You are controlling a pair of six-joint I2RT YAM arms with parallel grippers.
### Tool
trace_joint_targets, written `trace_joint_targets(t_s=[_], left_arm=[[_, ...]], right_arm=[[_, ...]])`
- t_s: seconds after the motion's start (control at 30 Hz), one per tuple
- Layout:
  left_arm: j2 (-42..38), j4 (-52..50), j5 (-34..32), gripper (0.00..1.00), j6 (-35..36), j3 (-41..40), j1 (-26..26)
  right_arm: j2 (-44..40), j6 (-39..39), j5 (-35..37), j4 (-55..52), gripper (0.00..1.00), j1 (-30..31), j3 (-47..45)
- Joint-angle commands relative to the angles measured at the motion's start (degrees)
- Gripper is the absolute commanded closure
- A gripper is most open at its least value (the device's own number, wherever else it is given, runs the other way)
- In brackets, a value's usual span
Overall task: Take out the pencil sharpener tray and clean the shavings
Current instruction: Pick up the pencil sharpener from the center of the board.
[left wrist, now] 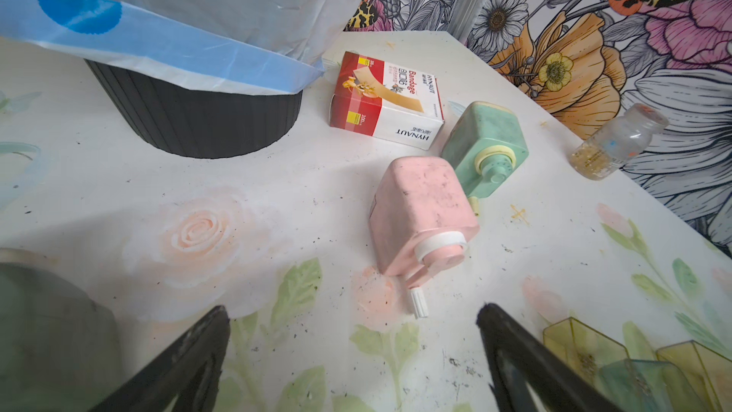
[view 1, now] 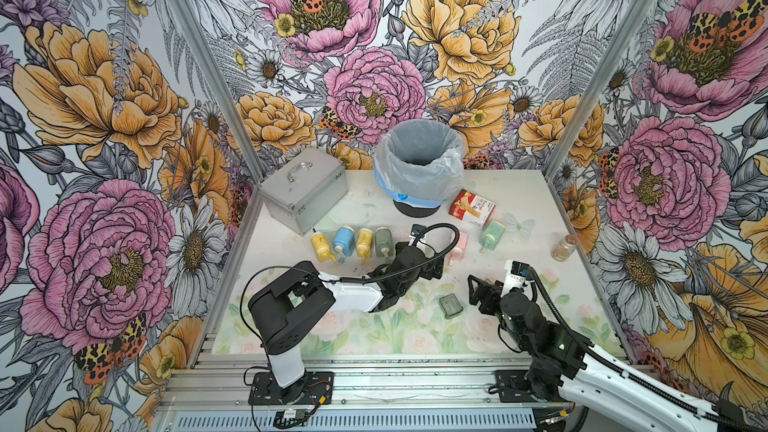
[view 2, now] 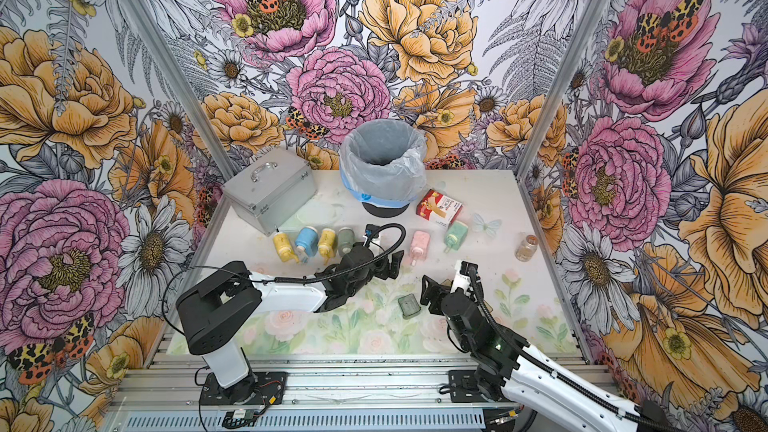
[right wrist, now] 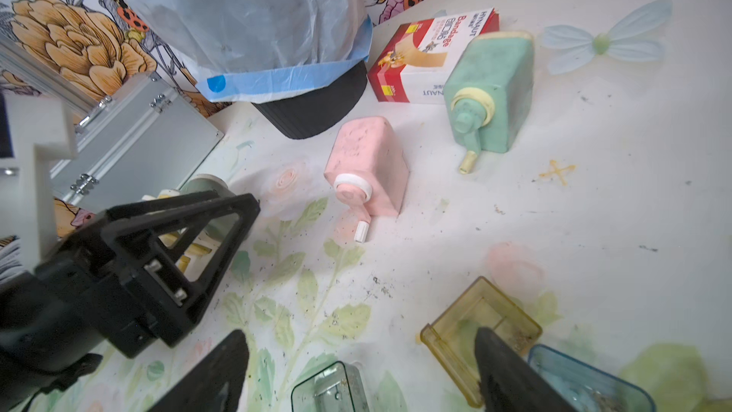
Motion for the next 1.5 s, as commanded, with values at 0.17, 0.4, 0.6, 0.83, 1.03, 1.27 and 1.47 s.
trace_joint_targets(t_s=[0.17,0.4,0.6,0.83,1.03,1.27,1.47], left_arm=[[6.54,2.58,3.23,0.01,-0.9,5.27,-1.09],[10.05,3.87,2.28,0.01,2.39,8.22,-3.21],[13.82,6.33,1.75,0.01,4.35,10.59,-4.25],[18.18,12.68,-2.41,0.01,5.93,11.7,-4.6],[21.84,11.39,-4.61,0.01,8.56,16.29,-4.67],[26.41,9.42,-6.33,0.01,7.59,21.65,-3.92],[28.95,9.41,-4.44,0.01,4.5,23.92,-1.78]], right_arm=[[0.03,0.56,-4.49,-8.66,0.11,-9.17,6.01],[2.56,-0.25,-14.5,-8.88,0.11,-20.12,7.42],[3.43,-1.07,-23.09,-8.75,0.12,-29.28,7.7],[4.45,-2.97,-33.6,-8.62,0.12,-40.53,8.4],[4.77,-4.03,-39.65,-8.18,0.12,-46.95,8.12],[5.0,-4.9,-44.78,-7.52,0.12,-51.97,7.83],[5.46,-5.93,-47.85,-7.3,0.12,-55.27,7.83]])
